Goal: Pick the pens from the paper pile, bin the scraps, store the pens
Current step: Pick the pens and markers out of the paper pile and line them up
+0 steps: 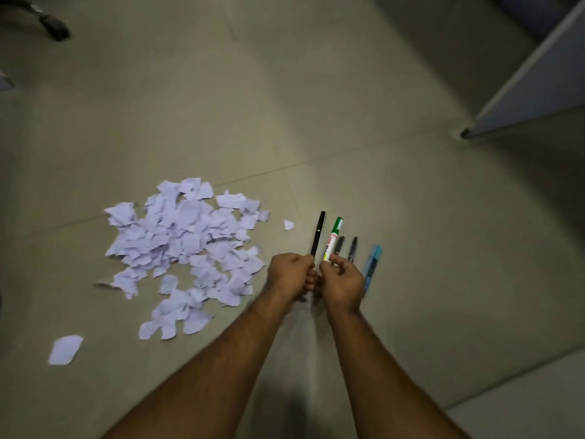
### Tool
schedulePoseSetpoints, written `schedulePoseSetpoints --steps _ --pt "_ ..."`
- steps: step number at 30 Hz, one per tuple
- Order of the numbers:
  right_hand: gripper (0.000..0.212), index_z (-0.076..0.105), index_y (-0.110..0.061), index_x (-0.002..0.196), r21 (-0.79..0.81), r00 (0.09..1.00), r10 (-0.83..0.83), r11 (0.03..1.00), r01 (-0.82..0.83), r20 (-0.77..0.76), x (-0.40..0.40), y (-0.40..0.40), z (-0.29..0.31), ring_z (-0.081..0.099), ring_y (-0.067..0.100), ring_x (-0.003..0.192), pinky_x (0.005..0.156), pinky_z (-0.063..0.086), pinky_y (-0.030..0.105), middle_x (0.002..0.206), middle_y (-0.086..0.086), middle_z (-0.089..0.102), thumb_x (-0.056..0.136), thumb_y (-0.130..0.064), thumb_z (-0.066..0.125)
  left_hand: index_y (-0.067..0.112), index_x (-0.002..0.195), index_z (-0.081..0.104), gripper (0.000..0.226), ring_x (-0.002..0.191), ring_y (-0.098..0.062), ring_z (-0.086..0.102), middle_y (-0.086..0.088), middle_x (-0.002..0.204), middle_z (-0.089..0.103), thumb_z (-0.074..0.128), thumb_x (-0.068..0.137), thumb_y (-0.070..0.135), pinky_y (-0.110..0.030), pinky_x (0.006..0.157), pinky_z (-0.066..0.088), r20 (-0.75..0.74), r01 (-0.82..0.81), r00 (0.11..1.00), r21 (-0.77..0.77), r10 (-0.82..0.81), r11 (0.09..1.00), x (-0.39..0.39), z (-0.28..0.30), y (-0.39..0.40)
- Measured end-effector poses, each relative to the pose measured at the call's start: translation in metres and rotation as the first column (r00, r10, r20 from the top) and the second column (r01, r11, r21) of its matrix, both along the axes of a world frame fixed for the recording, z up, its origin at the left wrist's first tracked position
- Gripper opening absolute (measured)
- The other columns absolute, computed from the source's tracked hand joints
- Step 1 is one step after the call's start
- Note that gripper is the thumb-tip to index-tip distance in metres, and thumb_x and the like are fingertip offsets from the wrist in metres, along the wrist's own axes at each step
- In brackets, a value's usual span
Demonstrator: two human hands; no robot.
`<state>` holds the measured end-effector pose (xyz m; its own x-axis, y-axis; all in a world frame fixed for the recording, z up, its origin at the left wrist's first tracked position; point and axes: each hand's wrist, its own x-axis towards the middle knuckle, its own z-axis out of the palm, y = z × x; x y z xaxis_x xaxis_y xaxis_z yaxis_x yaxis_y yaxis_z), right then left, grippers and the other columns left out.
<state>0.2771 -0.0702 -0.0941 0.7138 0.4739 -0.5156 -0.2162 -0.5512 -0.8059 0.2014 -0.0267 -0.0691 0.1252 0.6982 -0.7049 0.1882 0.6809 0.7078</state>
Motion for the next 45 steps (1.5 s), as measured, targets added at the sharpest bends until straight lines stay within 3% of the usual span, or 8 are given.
schedulePoseSetpoints --steps 5,11,16,21,33,37,42,45 --pt "0.023 0.073 -0.012 0.105 -0.068 0.983 -0.088 0.993 0.1 0.158 0.045 -0.04 0.004 0.064 0.015 0.066 0.062 0.05 0.017 0.077 0.0 0.07 0.083 -0.012 0.072 0.005 0.064 0.065 0.021 0.04 -0.019 0.048 -0.008 0.052 0.058 0.061 0.084 0.013 -0.025 0.043 0.041 -0.033 0.124 0.992 -0.01 -0.124 0.992 0.04 -0.012 -0.027" --pt "0.026 0.075 -0.013 0.108 -0.18 0.964 -0.154 0.964 0.195 0.218 0.067 -0.076 -0.005 0.07 0.024 0.083 0.075 0.054 0.028 0.09 0.004 0.076 0.082 -0.017 0.072 0.004 0.067 0.064 0.021 0.039 -0.019 0.05 -0.013 0.057 0.061 0.064 0.087 0.01 -0.028 0.045 0.046 -0.04 0.256 0.966 -0.023 -0.257 0.966 0.083 -0.017 -0.054" --pt "0.027 0.071 -0.015 0.113 -0.215 0.968 -0.142 0.959 0.186 0.207 0.072 -0.078 -0.013 0.069 0.024 0.091 0.074 0.044 0.021 0.1 0.006 0.075 0.087 -0.02 0.069 0.008 0.07 0.067 0.019 0.05 -0.024 0.063 -0.011 0.064 0.068 0.07 0.084 0.02 -0.037 0.051 0.059 -0.195 0.414 0.896 0.046 -0.398 0.909 0.092 -0.021 -0.062" --pt "0.013 0.07 -0.021 0.1 -0.199 0.932 -0.225 0.937 0.287 0.282 0.061 -0.077 -0.014 0.063 0.023 0.086 0.072 0.041 0.024 0.096 0.001 0.07 0.089 -0.022 0.063 0.012 0.065 0.064 0.027 0.055 -0.016 0.057 0.002 0.056 0.058 0.067 0.085 0.028 -0.019 0.045 0.037 -0.441 0.551 0.787 0.189 -0.432 0.813 0.084 -0.019 -0.058" --pt "0.009 0.07 -0.021 0.095 -0.001 0.983 -0.03 1.0 0.03 0.179 -0.012 0.0 0.014 0.06 0.013 0.075 0.06 0.04 0.012 0.077 -0.006 0.065 0.092 -0.021 0.062 0.009 0.068 0.069 0.027 0.066 -0.023 0.065 -0.003 0.066 0.068 0.063 0.084 0.03 -0.027 0.062 0.051 -0.506 0.431 0.83 0.309 -0.237 0.848 -0.005 -0.005 0.009" --pt "0.01 0.066 -0.029 0.078 0.029 0.987 0.14 0.989 -0.143 0.084 -0.056 0.041 0.024 0.07 0.022 0.077 0.075 0.057 0.033 0.081 -0.004 0.073 0.086 -0.036 0.065 0.015 0.066 0.065 0.021 0.071 -0.027 0.069 -0.005 0.07 0.07 0.065 0.082 0.028 -0.043 0.07 0.061 -0.45 0.24 0.89 0.32 -0.075 0.916 -0.07 0.012 0.038" --pt "0.026 0.065 -0.024 0.071 0.097 0.895 0.447 0.89 -0.446 0.019 -0.153 0.083 0.059 0.072 0.024 0.075 0.077 0.06 0.045 0.077 -0.004 0.073 0.081 -0.048 0.065 0.018 0.059 0.06 0.021 0.072 -0.03 0.071 -0.005 0.069 0.071 0.063 0.072 0.034 -0.046 0.069 0.061 -0.464 0.07 0.879 0.35 0.108 0.934 -0.182 0.062 0.075" --pt "0.031 0.065 -0.026 0.07 0.152 0.844 0.537 0.834 -0.53 -0.007 -0.224 0.102 0.093 0.071 0.026 0.073 0.074 0.06 0.051 0.073 -0.003 0.073 0.071 -0.057 0.06 0.011 0.07 0.065 0.013 0.06 -0.033 0.068 -0.021 0.083 0.072 0.064 0.074 0.024 -0.05 0.063 0.061 -0.386 -0.215 0.849 0.371 0.36 0.904 -0.258 0.104 0.09"
